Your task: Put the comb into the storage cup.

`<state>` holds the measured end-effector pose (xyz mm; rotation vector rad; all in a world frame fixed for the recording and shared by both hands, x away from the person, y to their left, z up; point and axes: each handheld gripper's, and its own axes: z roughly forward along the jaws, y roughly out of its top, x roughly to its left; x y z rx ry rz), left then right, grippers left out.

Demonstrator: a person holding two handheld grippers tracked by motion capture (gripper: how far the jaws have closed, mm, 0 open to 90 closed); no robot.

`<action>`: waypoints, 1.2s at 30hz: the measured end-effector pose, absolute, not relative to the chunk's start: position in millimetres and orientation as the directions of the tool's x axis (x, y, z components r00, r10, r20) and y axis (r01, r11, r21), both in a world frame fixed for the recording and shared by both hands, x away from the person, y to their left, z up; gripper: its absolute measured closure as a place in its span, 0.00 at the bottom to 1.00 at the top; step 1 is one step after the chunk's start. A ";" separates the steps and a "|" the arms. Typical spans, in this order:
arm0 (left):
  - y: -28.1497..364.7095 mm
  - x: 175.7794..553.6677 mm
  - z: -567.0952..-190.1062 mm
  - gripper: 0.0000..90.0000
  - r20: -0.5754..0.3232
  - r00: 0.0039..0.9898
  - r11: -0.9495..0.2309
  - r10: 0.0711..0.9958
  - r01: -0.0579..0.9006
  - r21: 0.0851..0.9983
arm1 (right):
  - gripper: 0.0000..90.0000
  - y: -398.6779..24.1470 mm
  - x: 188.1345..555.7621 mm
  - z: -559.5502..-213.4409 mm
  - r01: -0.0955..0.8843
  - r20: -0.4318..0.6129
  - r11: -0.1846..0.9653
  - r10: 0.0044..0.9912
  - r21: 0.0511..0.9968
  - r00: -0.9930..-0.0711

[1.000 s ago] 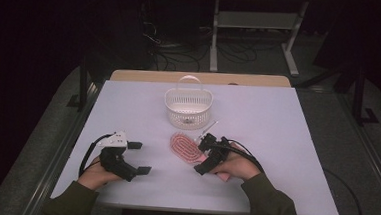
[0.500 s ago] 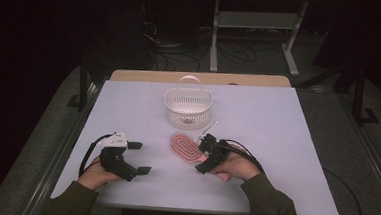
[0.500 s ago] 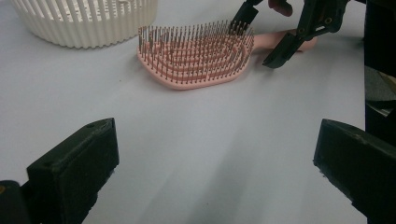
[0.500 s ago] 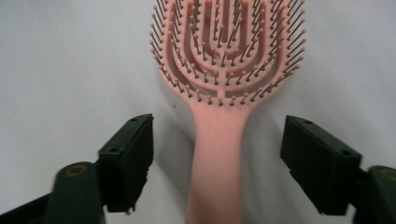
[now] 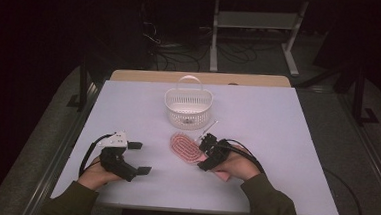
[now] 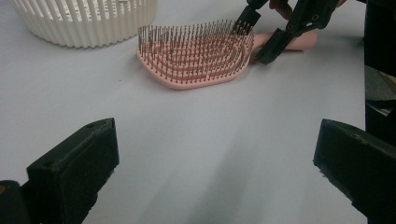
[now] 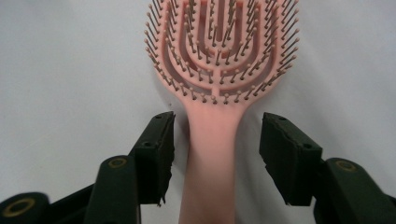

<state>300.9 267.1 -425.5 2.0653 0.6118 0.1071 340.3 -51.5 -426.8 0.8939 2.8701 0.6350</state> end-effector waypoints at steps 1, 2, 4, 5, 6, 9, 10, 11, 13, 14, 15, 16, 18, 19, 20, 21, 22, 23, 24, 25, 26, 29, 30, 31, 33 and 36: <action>267.1 300.9 -425.5 0.00 -0.163 0.871 -0.428 0.463 0.381 0.820 | 0.51 -51.5 340.3 -426.8 0.528 0.055 0.746 0.557 0.406 -0.829; 267.2 300.9 -425.5 0.00 -0.163 0.871 -0.428 0.463 0.381 0.820 | 0.52 -51.4 340.3 -426.7 0.528 0.054 0.745 0.558 0.407 -0.828; 267.1 300.9 -425.5 0.00 -0.163 0.871 -0.428 0.463 0.381 0.820 | 0.54 -51.2 340.1 -426.5 0.527 0.053 0.746 0.557 0.407 -0.829; 267.1 300.9 -425.6 0.00 -0.164 0.871 -0.428 0.463 0.381 0.820 | 0.55 -51.2 340.0 -426.4 0.527 0.051 0.746 0.557 0.406 -0.829; 266.9 300.8 -425.7 0.00 -0.165 0.870 -0.428 0.464 0.383 0.819 | 0.56 -51.3 340.1 -426.4 0.525 0.050 0.747 0.556 0.407 -0.830; 267.0 300.9 -425.7 0.00 -0.164 0.871 -0.428 0.463 0.382 0.819 | 0.60 -51.5 340.2 -426.1 0.521 0.052 0.749 0.551 0.409 -0.833; 267.0 301.0 -425.6 0.00 -0.164 0.871 -0.428 0.463 0.382 0.819 | 0.61 -51.4 340.2 -426.1 0.519 0.050 0.751 0.549 0.409 -0.834; 267.1 301.0 -425.7 0.00 -0.164 0.871 -0.428 0.463 0.382 0.819 | 0.61 -51.2 340.0 -426.1 0.518 0.048 0.751 0.549 0.409 -0.834; 267.0 300.9 -425.7 0.00 -0.166 0.870 -0.427 0.464 0.384 0.819 | 0.63 -51.2 340.0 -426.1 0.516 0.043 0.753 0.549 0.409 -0.835; 267.1 301.0 -425.7 0.00 -0.166 0.870 -0.427 0.463 0.384 0.819 | 0.64 -51.1 339.9 -426.1 0.514 0.038 0.754 0.549 0.409 -0.835; 267.1 301.1 -425.7 0.00 -0.165 0.871 -0.427 0.463 0.382 0.819 | 0.64 -51.1 339.9 -426.1 0.514 0.038 0.754 0.549 0.409 -0.835; 267.0 301.1 -425.7 0.00 -0.164 0.871 -0.428 0.463 0.382 0.819 | 0.65 -50.8 339.7 -426.1 0.513 0.037 0.755 0.548 0.409 -0.836; 267.0 301.2 -425.8 0.00 -0.165 0.871 -0.428 0.463 0.382 0.819 | 0.66 -49.8 338.9 -426.1 0.511 0.032 0.757 0.547 0.408 -0.836; 267.0 301.1 -425.8 0.00 -0.165 0.870 -0.427 0.464 0.383 0.819 | 0.68 -49.5 338.7 -426.1 0.507 0.029 0.759 0.544 0.408 -0.839; 267.1 301.2 -425.8 0.00 -0.166 0.870 -0.426 0.464 0.383 0.819 | 0.68 -49.1 338.4 -426.0 0.503 0.027 0.762 0.541 0.407 -0.841; 267.2 301.3 -425.8 0.00 -0.166 0.871 -0.427 0.463 0.383 0.819 | 0.69 -48.6 338.0 -426.0 0.501 0.024 0.764 0.539 0.406 -0.842; 267.2 301.3 -425.9 0.00 -0.165 0.870 -0.427 0.464 0.383 0.819 | 0.70 -48.1 337.7 -426.0 0.501 0.024 0.764 0.539 0.406 -0.842; 267.2 301.3 -425.9 0.00 -0.166 0.870 -0.427 0.464 0.383 0.819 | 0.71 -47.9 337.4 -425.9 0.499 0.022 0.766 0.537 0.405 -0.843; 267.2 301.2 -425.9 0.00 -0.166 0.871 -0.427 0.463 0.383 0.819 | 0.71 -47.4 336.9 -425.8 0.498 0.019 0.768 0.537 0.403 -0.843; 267.1 301.2 -425.9 0.00 -0.164 0.871 -0.428 0.463 0.382 0.819 | 0.71 -47.0 336.7 -425.9 0.498 0.016 0.768 0.538 0.402 -0.843; 267.0 301.0 -425.8 0.00 -0.166 0.870 -0.427 0.464 0.384 0.819 | 0.72 -46.8 336.6 -425.8 0.500 0.015 0.768 0.540 0.400 -0.842; 267.1 301.0 -425.5 0.00 -0.164 0.871 -0.427 0.463 0.381 0.820 | 0.73 -46.2 336.1 -425.6 0.503 0.009 0.767 0.545 0.398 -0.838; 267.2 300.9 -425.5 0.00 -0.164 0.871 -0.427 0.464 0.382 0.820 | 0.73 -46.0 335.9 -425.6 0.503 0.007 0.767 0.546 0.397 -0.838; 267.1 300.8 -425.5 0.00 -0.166 0.870 -0.426 0.465 0.384 0.819 | 0.74 -45.9 335.8 -425.6 0.504 0.007 0.767 0.547 0.397 -0.837; 267.2 300.6 -425.5 0.00 -0.167 0.869 -0.425 0.466 0.385 0.819 | 0.75 -45.5 335.6 -425.6 0.503 0.003 0.768 0.548 0.397 -0.837; 267.0 300.6 -425.8 0.00 -0.167 0.869 -0.425 0.465 0.385 0.819 | 0.76 -44.8 334.6 -425.5 0.501 -0.004 0.770 0.547 0.395 -0.837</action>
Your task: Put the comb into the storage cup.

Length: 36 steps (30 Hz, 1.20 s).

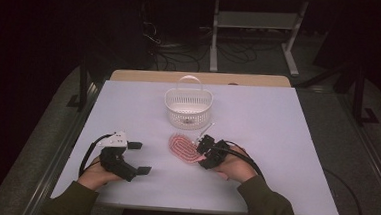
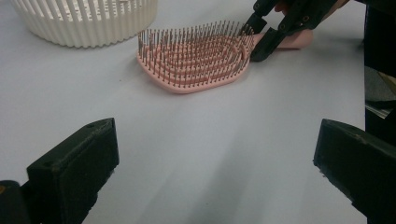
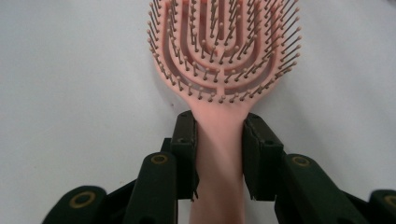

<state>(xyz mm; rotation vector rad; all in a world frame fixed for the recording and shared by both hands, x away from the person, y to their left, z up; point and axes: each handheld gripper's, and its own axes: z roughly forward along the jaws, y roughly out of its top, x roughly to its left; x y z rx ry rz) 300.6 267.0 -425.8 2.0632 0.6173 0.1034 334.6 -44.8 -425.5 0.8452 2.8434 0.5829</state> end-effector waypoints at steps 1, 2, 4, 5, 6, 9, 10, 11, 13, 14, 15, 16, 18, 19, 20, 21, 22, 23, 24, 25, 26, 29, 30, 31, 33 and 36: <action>266.9 300.5 -425.8 0.00 -0.167 0.869 -0.426 0.465 0.385 0.819 | 0.76 -44.7 334.6 -425.5 0.499 -0.006 0.772 0.545 0.394 -0.839; 267.0 300.3 -425.7 0.00 -0.166 0.870 -0.426 0.465 0.384 0.819 | 0.76 -44.5 334.5 -425.5 0.499 -0.007 0.773 0.545 0.393 -0.839; 267.3 300.5 -425.4 0.00 -0.167 0.869 -0.425 0.465 0.384 0.820 | 0.77 -44.5 334.3 -425.5 0.494 -0.008 0.775 0.540 0.394 -0.842; 267.4 300.7 -425.5 0.00 -0.167 0.869 -0.425 0.466 0.385 0.820 | 0.77 -44.7 334.3 -425.6 0.492 -0.007 0.775 0.538 0.396 -0.843; 267.5 300.7 -425.5 0.00 -0.166 0.869 -0.425 0.466 0.385 0.819 | 0.77 -45.1 334.5 -425.6 0.492 -0.005 0.774 0.539 0.397 -0.843; 267.3 300.7 -425.7 0.00 -0.166 0.869 -0.426 0.465 0.384 0.819 | 0.77 -46.2 334.8 -425.8 0.485 -0.002 0.775 0.531 0.404 -0.847; 267.3 300.7 -425.7 0.00 -0.166 0.870 -0.426 0.465 0.384 0.819 | 0.77 -46.7 334.9 -426.0 0.483 0.001 0.774 0.529 0.408 -0.848; 267.3 300.6 -425.7 0.00 -0.165 0.870 -0.426 0.465 0.384 0.819 | 0.77 -46.9 334.7 -426.0 0.482 0.000 0.775 0.528 0.410 -0.849; 267.4 300.9 -425.8 0.00 -0.166 0.870 -0.426 0.465 0.384 0.819 | 0.77 -47.4 334.7 -425.8 0.474 -0.003 0.778 0.521 0.413 -0.853; 267.4 300.9 -425.8 0.00 -0.167 0.870 -0.426 0.465 0.384 0.819 | 0.77 -47.5 334.4 -425.8 0.474 -0.003 0.777 0.522 0.414 -0.853; 267.3 300.7 -425.8 0.00 -0.166 0.870 -0.426 0.465 0.384 0.819 | 0.77 -47.7 334.2 -425.7 0.472 -0.003 0.778 0.520 0.415 -0.854; 267.2 300.5 -425.7 0.00 -0.166 0.870 -0.426 0.465 0.384 0.819 | 0.77 -48.2 334.3 -425.6 0.472 -0.001 0.776 0.520 0.418 -0.854; 267.0 300.2 -425.6 0.00 -0.166 0.869 -0.425 0.465 0.384 0.819 | 0.77 -49.4 334.5 -425.0 0.476 0.002 0.772 0.524 0.421 -0.852; 267.1 300.2 -425.5 0.00 -0.166 0.869 -0.426 0.465 0.384 0.819 | 0.77 -50.3 334.6 -424.6 0.478 0.006 0.768 0.526 0.426 -0.851; 267.1 300.2 -425.5 0.00 -0.166 0.869 -0.426 0.465 0.384 0.819 | 0.77 -51.3 334.9 -423.8 0.477 0.009 0.766 0.525 0.431 -0.851; 267.1 300.3 -425.6 0.00 -0.166 0.869 -0.425 0.466 0.384 0.819 | 0.77 -52.3 334.8 -423.0 0.479 0.014 0.762 0.527 0.437 -0.850; 267.1 300.4 -425.6 0.00 -0.166 0.869 -0.425 0.466 0.384 0.820 | 0.77 -53.4 335.0 -422.1 0.478 0.016 0.759 0.526 0.442 -0.850; 267.0 300.5 -425.7 0.00 -0.166 0.869 -0.425 0.465 0.384 0.820 | 0.77 -54.6 335.0 -421.2 0.479 0.020 0.755 0.527 0.447 -0.850; 266.9 300.5 -425.8 0.00 -0.167 0.869 -0.425 0.465 0.385 0.819 | 0.77 -55.8 335.2 -420.4 0.480 0.024 0.751 0.528 0.453 -0.849; 266.9 300.6 -426.0 0.00 -0.167 0.869 -0.425 0.466 0.385 0.819 | 0.77 -57.1 335.3 -419.8 0.482 0.030 0.746 0.530 0.460 -0.848; 267.0 300.6 -426.0 0.00 -0.167 0.869 -0.424 0.466 0.385 0.820 | 0.77 -58.5 335.6 -419.1 0.482 0.033 0.743 0.529 0.464 -0.848; 267.2 300.4 -425.8 0.00 -0.167 0.869 -0.424 0.466 0.385 0.820 | 0.77 -61.7 335.7 -417.9 0.486 0.041 0.734 0.533 0.475 -0.845; 267.1 300.3 -425.8 0.00 -0.166 0.869 -0.424 0.466 0.385 0.820 | 0.77 -62.7 335.7 -417.5 0.483 0.042 0.734 0.530 0.478 -0.847; 267.1 300.3 -425.7 0.00 -0.166 0.869 -0.425 0.466 0.385 0.820 | 0.77 -63.7 335.3 -417.2 0.481 0.045 0.732 0.528 0.482 -0.848; 267.1 300.2 -425.7 0.00 -0.167 0.869 -0.424 0.466 0.385 0.820 | 0.77 -64.7 334.7 -416.5 0.477 0.044 0.729 0.526 0.491 -0.849; 267.1 300.3 -425.7 0.00 -0.167 0.869 -0.424 0.467 0.385 0.820 | 0.77 -66.9 334.0 -415.2 0.474 0.046 0.724 0.525 0.501 -0.850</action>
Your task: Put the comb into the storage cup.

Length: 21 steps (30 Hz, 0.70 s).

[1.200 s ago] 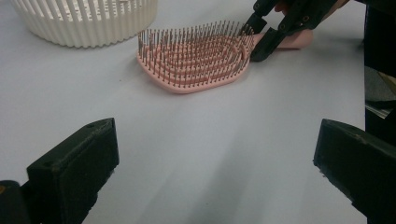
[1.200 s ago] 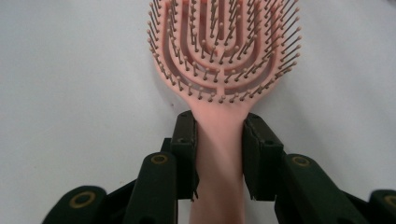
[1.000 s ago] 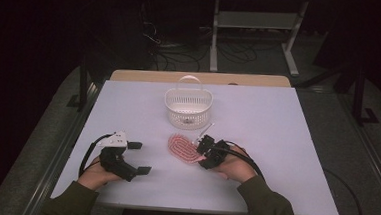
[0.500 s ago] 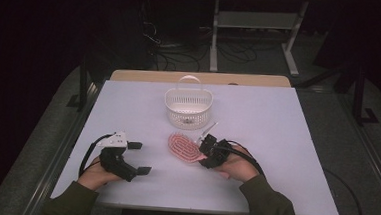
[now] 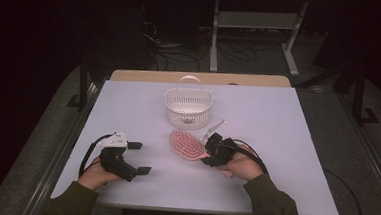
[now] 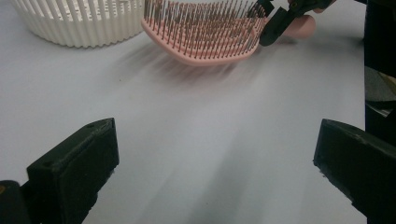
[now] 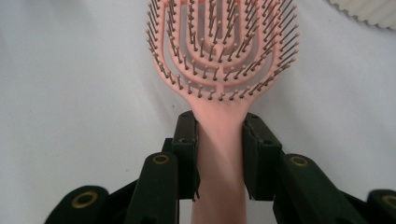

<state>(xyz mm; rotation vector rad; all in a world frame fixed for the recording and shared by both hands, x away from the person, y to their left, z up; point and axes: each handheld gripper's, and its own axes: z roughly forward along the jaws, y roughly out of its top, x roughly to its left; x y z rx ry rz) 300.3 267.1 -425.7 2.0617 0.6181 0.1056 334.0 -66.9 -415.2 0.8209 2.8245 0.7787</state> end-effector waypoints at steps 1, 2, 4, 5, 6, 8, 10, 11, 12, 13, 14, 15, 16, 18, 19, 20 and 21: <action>267.2 300.3 -425.7 0.00 -0.167 0.869 -0.423 0.467 0.385 0.820 | 0.77 -68.1 334.0 -414.6 0.473 0.046 0.722 0.525 0.504 -0.850; 267.1 300.4 -425.8 0.00 -0.167 0.869 -0.423 0.467 0.385 0.820 | 0.77 -69.4 334.0 -414.1 0.475 0.049 0.719 0.526 0.508 -0.849; 267.1 300.5 -426.1 0.00 -0.166 0.869 -0.424 0.467 0.384 0.820 | 0.77 -72.2 334.0 -412.7 0.473 0.052 0.711 0.527 0.520 -0.848; 267.0 300.5 -426.1 0.00 -0.166 0.869 -0.425 0.466 0.384 0.820 | 0.77 -74.1 334.0 -411.8 0.471 0.055 0.706 0.525 0.529 -0.849; 266.8 300.5 -426.2 0.00 -0.166 0.869 -0.424 0.467 0.384 0.820 | 0.77 -75.2 333.8 -411.1 0.473 0.057 0.703 0.527 0.532 -0.848; 266.5 300.3 -426.2 0.00 -0.166 0.868 -0.424 0.467 0.385 0.820 | 0.77 -77.8 333.2 -409.1 0.472 0.059 0.693 0.530 0.545 -0.846; 266.4 300.4 -426.3 0.00 -0.167 0.868 -0.425 0.468 0.386 0.819 | 0.77 -80.3 332.5 -407.1 0.471 0.062 0.683 0.532 0.559 -0.844; 266.3 300.4 -426.4 0.00 -0.166 0.868 -0.426 0.467 0.386 0.818 | 0.77 -81.5 332.2 -406.2 0.469 0.062 0.679 0.532 0.565 -0.845; 266.3 300.4 -426.4 0.00 -0.166 0.868 -0.427 0.467 0.386 0.818 | 0.77 -82.7 331.9 -405.3 0.465 0.060 0.675 0.531 0.573 -0.846; 266.3 300.5 -426.4 0.00 -0.166 0.868 -0.426 0.468 0.386 0.818 | 0.77 -83.8 331.5 -404.4 0.462 0.062 0.670 0.530 0.580 -0.846; 266.3 300.7 -426.4 0.00 -0.166 0.868 -0.427 0.468 0.386 0.818 | 0.77 -84.8 331.2 -403.4 0.458 0.059 0.666 0.530 0.589 -0.846; 266.1 300.7 -426.5 0.00 -0.165 0.868 -0.426 0.469 0.386 0.818 | 0.77 -86.1 330.9 -402.5 0.455 0.057 0.662 0.530 0.596 -0.846; 266.0 300.8 -426.4 0.00 -0.164 0.867 -0.427 0.470 0.386 0.817 | 0.77 -87.3 330.5 -401.4 0.450 0.054 0.657 0.530 0.605 -0.846; 265.8 301.0 -425.7 0.00 -0.166 0.867 -0.422 0.469 0.386 0.820 | 0.77 -90.0 329.7 -399.4 0.448 0.056 0.643 0.533 0.621 -0.844; 265.6 301.1 -424.9 0.00 -0.178 0.865 -0.412 0.469 0.392 0.822 | 0.77 -91.3 329.4 -398.5 0.446 0.056 0.637 0.534 0.629 -0.844; 265.6 301.6 -423.9 0.00 -0.184 0.866 -0.403 0.465 0.392 0.827 | 0.77 -92.8 329.1 -397.9 0.441 0.054 0.632 0.534 0.638 -0.844; 265.4 301.8 -423.2 0.00 -0.188 0.865 -0.398 0.465 0.394 0.829 | 0.77 -94.5 328.8 -397.1 0.435 0.051 0.626 0.534 0.647 -0.844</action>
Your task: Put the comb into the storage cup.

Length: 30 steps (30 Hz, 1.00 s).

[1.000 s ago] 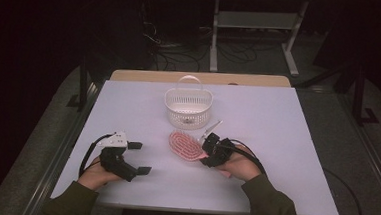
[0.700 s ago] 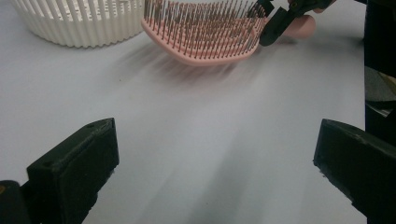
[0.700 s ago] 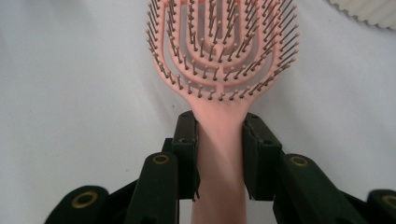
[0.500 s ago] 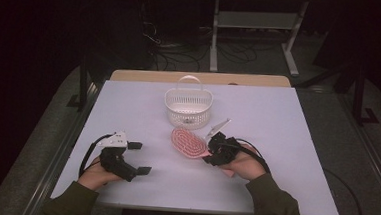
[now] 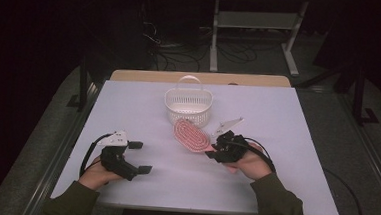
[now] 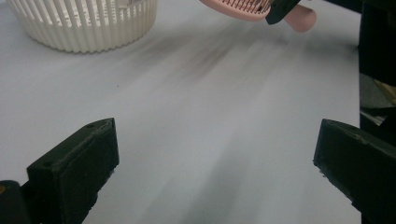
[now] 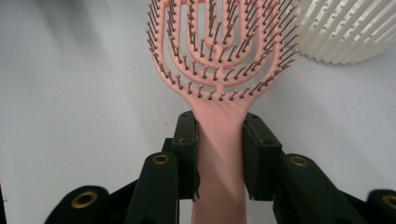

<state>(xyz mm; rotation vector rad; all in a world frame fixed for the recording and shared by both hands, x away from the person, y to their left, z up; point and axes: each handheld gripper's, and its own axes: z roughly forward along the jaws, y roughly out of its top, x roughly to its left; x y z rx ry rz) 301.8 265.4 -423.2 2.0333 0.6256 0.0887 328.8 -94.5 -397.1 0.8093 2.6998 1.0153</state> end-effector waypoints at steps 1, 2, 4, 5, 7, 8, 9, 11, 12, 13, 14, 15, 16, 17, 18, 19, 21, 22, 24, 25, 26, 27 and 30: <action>265.3 302.2 -422.5 0.00 -0.191 0.865 -0.393 0.463 0.394 0.831 | 0.77 -95.4 328.4 -396.6 0.434 0.051 0.623 0.534 0.651 -0.844; 265.2 302.8 -421.9 0.00 -0.192 0.866 -0.392 0.462 0.393 0.832 | 0.77 -96.5 328.3 -396.1 0.427 0.047 0.620 0.532 0.658 -0.846; 265.0 303.7 -420.6 0.00 -0.194 0.865 -0.389 0.463 0.395 0.833 | 0.77 -98.6 327.7 -395.0 0.419 0.046 0.610 0.530 0.672 -0.846; 265.0 304.1 -419.9 0.00 -0.197 0.863 -0.382 0.465 0.396 0.835 | 0.77 -99.6 327.4 -394.2 0.415 0.045 0.606 0.529 0.679 -0.847; 265.0 305.1 -417.9 0.00 -0.204 0.860 -0.371 0.467 0.400 0.838 | 0.77 -101.3 326.9 -392.4 0.408 0.045 0.596 0.528 0.692 -0.848; 264.7 305.8 -416.8 0.00 -0.208 0.859 -0.362 0.467 0.400 0.842 | 0.77 -102.3 326.6 -391.5 0.404 0.044 0.590 0.528 0.699 -0.848; 264.2 306.5 -415.5 0.00 -0.219 0.859 -0.351 0.463 0.404 0.845 | 0.77 -103.5 326.4 -390.5 0.403 0.046 0.585 0.529 0.704 -0.848; 262.3 309.1 -412.5 0.00 -0.219 0.862 -0.350 0.458 0.401 0.847 | 0.77 -106.0 326.1 -388.8 0.399 0.048 0.577 0.527 0.713 -0.848; 261.0 310.2 -410.8 0.00 -0.214 0.864 -0.352 0.457 0.396 0.848 | 0.77 -107.1 325.8 -388.0 0.401 0.052 0.572 0.529 0.716 -0.847; 259.6 311.2 -409.1 0.00 -0.215 0.865 -0.351 0.453 0.394 0.850 | 0.77 -108.2 326.0 -387.5 0.400 0.052 0.569 0.530 0.719 -0.847; 257.8 312.2 -407.7 0.00 -0.215 0.867 -0.351 0.449 0.392 0.851 | 0.77 -109.2 326.1 -387.0 0.396 0.050 0.567 0.529 0.722 -0.847; 256.0 313.0 -406.4 0.00 -0.215 0.869 -0.351 0.446 0.391 0.851 | 0.77 -110.0 326.2 -386.4 0.397 0.050 0.563 0.531 0.725 -0.846; 254.1 313.9 -405.4 0.00 -0.216 0.871 -0.354 0.442 0.390 0.850 | 0.76 -111.0 326.3 -385.6 0.395 0.050 0.561 0.531 0.727 -0.846; 252.2 314.7 -404.4 0.00 -0.212 0.874 -0.362 0.437 0.387 0.848 | 0.77 -111.6 326.2 -385.1 0.394 0.049 0.555 0.534 0.732 -0.844; 250.4 315.4 -403.4 0.00 -0.208 0.876 -0.368 0.435 0.383 0.847 | 0.77 -112.3 326.3 -384.4 0.391 0.047 0.553 0.534 0.736 -0.844; 248.8 316.1 -402.4 0.00 -0.206 0.878 -0.371 0.432 0.381 0.847 | 0.77 -112.8 326.2 -383.7 0.388 0.044 0.551 0.535 0.739 -0.844; 245.8 318.0 -400.8 0.00 -0.203 0.879 -0.373 0.431 0.379 0.847 | 0.77 -113.9 326.2 -382.5 0.386 0.043 0.547 0.536 0.743 -0.843; 244.4 318.7 -399.9 0.00 -0.207 0.877 -0.371 0.433 0.383 0.846 | 0.77 -114.3 326.1 -382.1 0.386 0.043 0.544 0.538 0.745 -0.842; 241.8 321.3 -398.3 0.00 -0.206 0.878 -0.374 0.433 0.383 0.845 | 0.77 -115.5 326.3 -381.5 0.384 0.042 0.542 0.538 0.748 -0.842; 239.9 322.5 -397.5 0.00 -0.206 0.876 -0.376 0.436 0.385 0.843 | 0.77 -116.0 326.2 -381.2 0.382 0.039 0.541 0.539 0.749 -0.841; 238.1 323.7 -396.6 0.00 -0.207 0.877 -0.376 0.434 0.386 0.842 | 0.77 -116.6 326.2 -380.7 0.382 0.039 0.538 0.541 0.751 -0.840; 236.3 325.2 -395.6 0.00 -0.205 0.878 -0.378 0.432 0.383 0.843 | 0.77 -117.0 326.1 -380.1 0.383 0.042 0.532 0.543 0.755 -0.839; 230.8 329.3 -392.3 0.00 -0.207 0.880 -0.372 0.428 0.380 0.847 | 0.77 -118.8 326.3 -378.4 0.379 0.040 0.526 0.545 0.761 -0.838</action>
